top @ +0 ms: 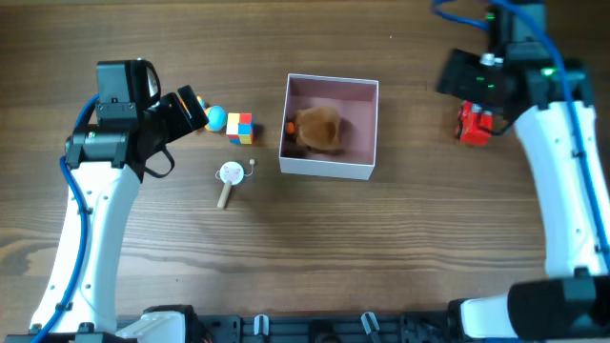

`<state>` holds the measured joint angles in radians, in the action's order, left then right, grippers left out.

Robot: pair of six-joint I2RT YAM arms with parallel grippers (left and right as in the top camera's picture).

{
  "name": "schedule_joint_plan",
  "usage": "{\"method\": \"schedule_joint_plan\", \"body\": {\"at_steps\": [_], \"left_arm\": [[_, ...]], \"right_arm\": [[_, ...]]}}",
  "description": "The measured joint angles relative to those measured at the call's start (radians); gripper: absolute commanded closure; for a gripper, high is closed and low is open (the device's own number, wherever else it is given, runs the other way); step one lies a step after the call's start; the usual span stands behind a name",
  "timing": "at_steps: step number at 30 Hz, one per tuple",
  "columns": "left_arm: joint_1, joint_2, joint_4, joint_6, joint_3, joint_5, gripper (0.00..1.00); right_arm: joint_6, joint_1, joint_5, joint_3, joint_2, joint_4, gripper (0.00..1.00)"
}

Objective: Pack container
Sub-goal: 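Move the right gripper to the red fire truck and grasp it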

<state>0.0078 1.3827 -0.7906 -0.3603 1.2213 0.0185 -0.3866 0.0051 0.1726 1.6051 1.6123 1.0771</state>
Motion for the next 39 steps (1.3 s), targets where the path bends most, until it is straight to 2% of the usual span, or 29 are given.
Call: {"method": "schedule_joint_plan", "body": {"at_steps": [6, 12, 17, 21, 23, 26, 29, 33, 37, 38, 39], "left_arm": [[0.000, 0.000, 0.000, 0.000, 0.000, 0.000, 0.00], [0.000, 0.000, 0.000, 0.000, 0.000, 0.000, 0.00], [0.000, 0.000, 0.000, 0.000, 0.000, 0.000, 0.00], [0.000, 0.000, 0.000, 0.000, 0.000, 0.000, 0.00], [0.000, 0.000, 0.000, 0.000, 0.000, 0.000, 0.00], [0.000, 0.000, 0.000, 0.000, 0.000, 0.003, 0.00], [0.000, 0.000, 0.000, 0.000, 0.000, 0.003, 0.00], [0.000, 0.000, 0.000, 0.000, 0.000, 0.003, 0.00], [0.000, 0.000, 0.000, 0.000, 0.000, 0.003, 0.00], [0.000, 0.000, 0.000, 0.000, 0.000, 0.003, 0.00], [0.000, 0.000, 0.000, 0.000, 0.000, 0.003, 0.00]], "right_arm": [[0.048, -0.129, -0.040, -0.096, 0.114, -0.021, 0.00], [0.152, -0.149, -0.058, -0.113, 0.227, -0.064, 0.03], [0.199, -0.149, -0.068, -0.113, 0.300, -0.095, 0.17], [0.213, -0.149, -0.071, -0.113, 0.344, -0.097, 0.22], [0.216, -0.149, -0.075, -0.113, 0.364, -0.098, 0.29], [0.223, -0.149, -0.083, -0.113, 0.374, -0.098, 0.36], [0.227, -0.149, -0.087, -0.113, 0.377, -0.099, 0.48], [0.227, -0.149, -0.088, -0.113, 0.380, -0.108, 0.55], [0.227, -0.149, -0.087, -0.113, 0.380, -0.109, 0.55], [0.227, -0.149, -0.087, -0.113, 0.380, -0.109, 0.50], [0.227, -0.149, -0.087, -0.113, 0.380, -0.110, 0.38]]}}
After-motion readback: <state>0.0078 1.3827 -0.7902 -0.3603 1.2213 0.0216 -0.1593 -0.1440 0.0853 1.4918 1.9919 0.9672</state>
